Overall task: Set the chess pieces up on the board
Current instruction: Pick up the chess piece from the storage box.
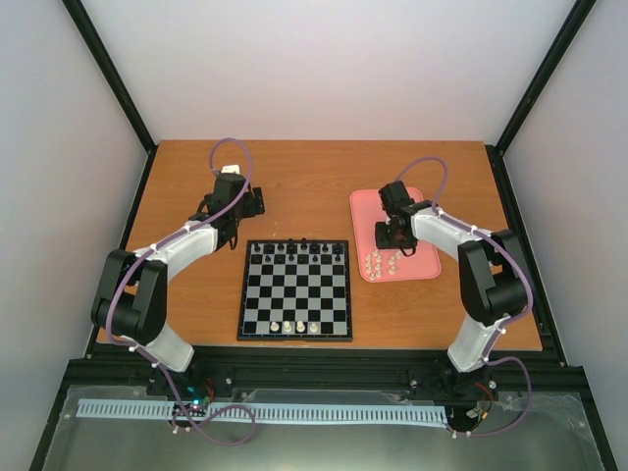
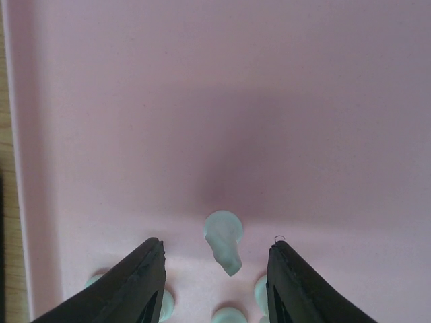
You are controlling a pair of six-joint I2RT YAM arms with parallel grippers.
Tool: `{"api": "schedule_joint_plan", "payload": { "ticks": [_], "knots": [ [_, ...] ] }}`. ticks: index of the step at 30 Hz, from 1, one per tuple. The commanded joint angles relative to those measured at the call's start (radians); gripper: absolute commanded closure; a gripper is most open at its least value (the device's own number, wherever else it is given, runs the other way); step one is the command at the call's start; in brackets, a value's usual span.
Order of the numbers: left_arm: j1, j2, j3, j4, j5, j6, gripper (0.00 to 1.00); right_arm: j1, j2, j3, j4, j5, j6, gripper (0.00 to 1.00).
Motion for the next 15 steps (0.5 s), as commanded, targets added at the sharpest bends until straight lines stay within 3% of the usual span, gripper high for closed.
{"api": "schedule_joint_plan", "payload": {
  "ticks": [1,15],
  "knots": [
    [-0.002,0.015,0.043,0.004,-0.017,0.018,0.00,-0.003,0.031,-0.001,0.005,-0.012,-0.008,0.51],
    [-0.003,0.017,0.040,0.004,-0.022,0.018,0.00,-0.004,0.070,0.021,0.005,0.012,-0.009,0.56]
  ]
}}
